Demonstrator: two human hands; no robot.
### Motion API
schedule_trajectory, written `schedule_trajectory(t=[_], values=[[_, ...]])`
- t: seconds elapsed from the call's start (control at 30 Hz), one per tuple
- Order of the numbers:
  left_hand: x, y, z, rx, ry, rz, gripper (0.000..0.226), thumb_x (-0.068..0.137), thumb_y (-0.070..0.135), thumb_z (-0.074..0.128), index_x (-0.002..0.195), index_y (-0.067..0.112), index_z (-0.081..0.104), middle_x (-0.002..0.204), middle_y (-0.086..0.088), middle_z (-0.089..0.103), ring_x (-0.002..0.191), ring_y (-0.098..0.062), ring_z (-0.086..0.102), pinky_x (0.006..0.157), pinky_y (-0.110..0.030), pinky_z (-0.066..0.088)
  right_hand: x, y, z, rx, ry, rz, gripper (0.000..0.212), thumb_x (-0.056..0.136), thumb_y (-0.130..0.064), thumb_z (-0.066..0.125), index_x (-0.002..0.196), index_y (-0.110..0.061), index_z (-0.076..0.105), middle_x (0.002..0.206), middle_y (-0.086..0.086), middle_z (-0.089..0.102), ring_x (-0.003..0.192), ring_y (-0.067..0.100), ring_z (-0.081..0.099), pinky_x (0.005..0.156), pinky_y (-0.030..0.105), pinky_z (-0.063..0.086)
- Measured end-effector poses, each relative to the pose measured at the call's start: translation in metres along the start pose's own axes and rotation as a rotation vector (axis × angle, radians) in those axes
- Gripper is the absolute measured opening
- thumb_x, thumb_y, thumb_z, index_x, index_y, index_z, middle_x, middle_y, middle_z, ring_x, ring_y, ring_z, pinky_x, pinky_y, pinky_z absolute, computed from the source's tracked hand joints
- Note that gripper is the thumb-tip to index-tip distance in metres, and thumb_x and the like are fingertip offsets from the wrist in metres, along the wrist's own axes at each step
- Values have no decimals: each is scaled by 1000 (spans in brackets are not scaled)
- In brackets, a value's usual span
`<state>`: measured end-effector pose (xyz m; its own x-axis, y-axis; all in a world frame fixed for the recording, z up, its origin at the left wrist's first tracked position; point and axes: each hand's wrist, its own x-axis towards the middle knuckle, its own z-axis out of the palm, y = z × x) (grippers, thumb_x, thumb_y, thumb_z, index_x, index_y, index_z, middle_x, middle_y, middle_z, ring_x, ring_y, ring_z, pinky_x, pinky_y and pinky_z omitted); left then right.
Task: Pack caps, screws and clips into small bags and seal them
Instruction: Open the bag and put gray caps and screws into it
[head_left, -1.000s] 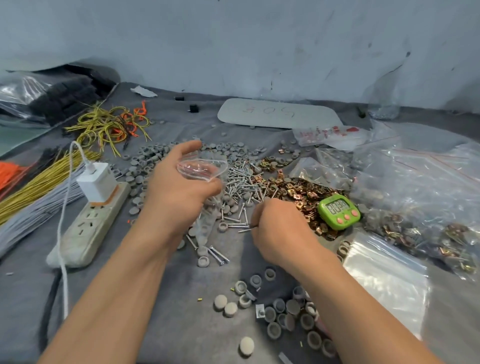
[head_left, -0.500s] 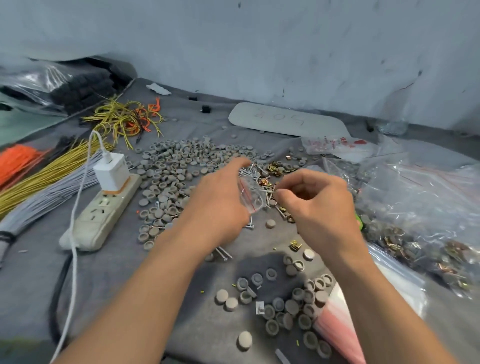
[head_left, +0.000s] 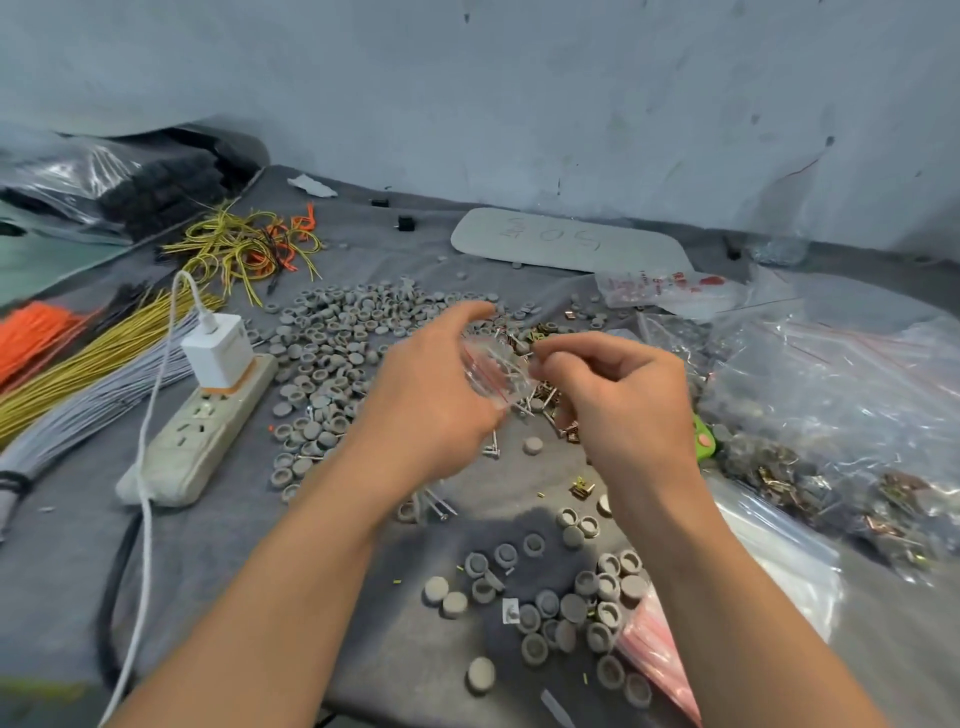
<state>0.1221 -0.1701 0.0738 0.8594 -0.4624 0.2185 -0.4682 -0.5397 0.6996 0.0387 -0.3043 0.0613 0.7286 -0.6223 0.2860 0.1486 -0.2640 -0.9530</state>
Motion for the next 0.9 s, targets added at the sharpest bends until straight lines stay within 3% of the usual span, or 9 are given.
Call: schedule_trajectory(t=[0.07, 0.17, 0.27, 0.4, 0.47, 0.57, 0.73, 0.83, 0.9], values=[[2, -4, -7, 31, 109, -13, 87, 75, 11, 85, 145, 44, 45, 97, 16, 71, 83, 1, 64, 64, -11, 42, 5, 4, -3, -153, 53, 66, 27, 88, -7, 69, 80, -29, 82, 74, -9, 78, 53, 2, 65, 49, 19, 46], [5, -6, -15, 6, 265, -38, 86, 75, 11, 85, 145, 43, 45, 99, 15, 72, 90, -12, 67, 74, -28, 52, 1, 13, 6, -569, -202, 117, 24, 95, -11, 69, 102, -30, 80, 95, -16, 76, 74, -2, 70, 65, 15, 57], [5, -6, -17, -27, 320, -50, 83, 74, 13, 84, 141, 44, 47, 99, 15, 73, 95, -13, 66, 77, -29, 50, -10, 23, 26, -872, -443, 145, 32, 93, -8, 64, 115, -29, 74, 112, -4, 74, 99, 18, 71, 90, 36, 61], [3, -8, -18, -58, 363, -22, 79, 74, 14, 87, 137, 45, 50, 87, 21, 71, 85, 4, 63, 64, -8, 38, -16, 29, 41, -958, -408, 102, 20, 85, -2, 59, 87, -18, 71, 87, 2, 69, 83, 26, 66, 71, 36, 57], [3, -10, -20, -66, 378, -11, 78, 74, 14, 87, 136, 45, 51, 83, 23, 69, 83, 11, 60, 62, -6, 38, -16, 29, 42, -996, -410, 105, 17, 86, -3, 59, 87, -18, 68, 91, 3, 68, 85, 28, 66, 71, 37, 54], [4, -15, -24, -66, 364, -15, 79, 74, 12, 86, 137, 45, 51, 84, 23, 70, 85, 7, 63, 63, -10, 41, -16, 23, 38, -1093, -421, 106, 16, 88, -10, 61, 94, -24, 65, 94, 1, 68, 86, 29, 65, 70, 36, 49], [8, -21, -21, 7, 252, -37, 77, 76, 10, 81, 138, 45, 50, 90, 20, 70, 84, 3, 62, 62, -12, 40, -4, 9, 15, -868, -142, 80, 12, 95, -33, 65, 85, -32, 72, 78, -15, 70, 75, 12, 66, 71, 29, 55], [7, -19, -16, 87, 104, -22, 81, 76, 7, 80, 140, 47, 48, 97, 17, 71, 84, -6, 67, 76, -27, 55, 0, 0, 3, -504, 81, -41, 13, 90, -31, 71, 78, -31, 77, 66, -19, 70, 62, -2, 64, 55, 11, 45], [5, -16, -10, 129, 16, 2, 85, 77, 8, 80, 143, 49, 45, 103, 14, 72, 86, -11, 69, 82, -35, 58, -4, -6, -1, -319, 100, -123, 14, 84, -25, 72, 72, -30, 76, 63, -18, 69, 56, -1, 61, 51, 9, 41]])
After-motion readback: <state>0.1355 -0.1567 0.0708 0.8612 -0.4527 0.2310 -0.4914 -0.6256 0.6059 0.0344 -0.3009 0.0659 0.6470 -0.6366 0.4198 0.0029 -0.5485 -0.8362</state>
